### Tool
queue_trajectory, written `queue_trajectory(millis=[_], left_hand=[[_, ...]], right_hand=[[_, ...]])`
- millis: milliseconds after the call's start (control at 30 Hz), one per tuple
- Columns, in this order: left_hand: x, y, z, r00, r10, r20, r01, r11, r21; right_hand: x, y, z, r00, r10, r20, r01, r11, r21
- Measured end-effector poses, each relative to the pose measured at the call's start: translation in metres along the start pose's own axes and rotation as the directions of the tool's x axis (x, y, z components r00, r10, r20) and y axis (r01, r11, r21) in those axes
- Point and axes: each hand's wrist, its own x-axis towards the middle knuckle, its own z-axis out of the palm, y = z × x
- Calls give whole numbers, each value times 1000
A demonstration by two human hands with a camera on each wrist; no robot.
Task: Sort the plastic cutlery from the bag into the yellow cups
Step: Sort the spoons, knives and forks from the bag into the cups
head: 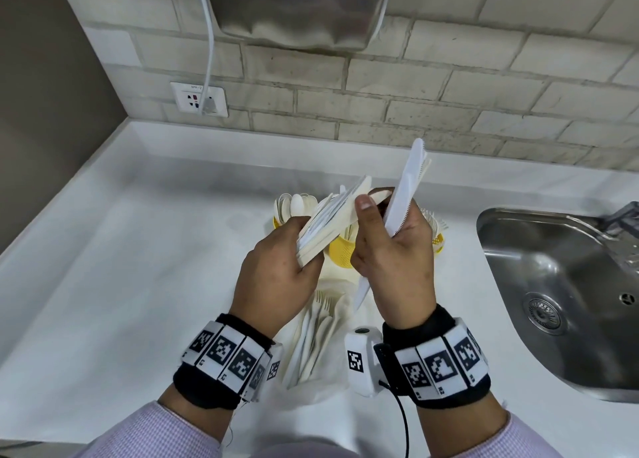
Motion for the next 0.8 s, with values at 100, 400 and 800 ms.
queue_trajectory(millis=[100,400,800], left_hand=[[3,3,3,1000,17,20,-17,1000,13],[3,5,9,999,27,25,-25,998,-56],[0,12,4,999,-30,42,40,959,-282]], right_hand=[[1,-1,-4,998,-43,39,48,988,-144],[6,-9,-13,998,-63,-31,62,998,-19],[35,-21,-32,935,189,-300,-2,848,530]])
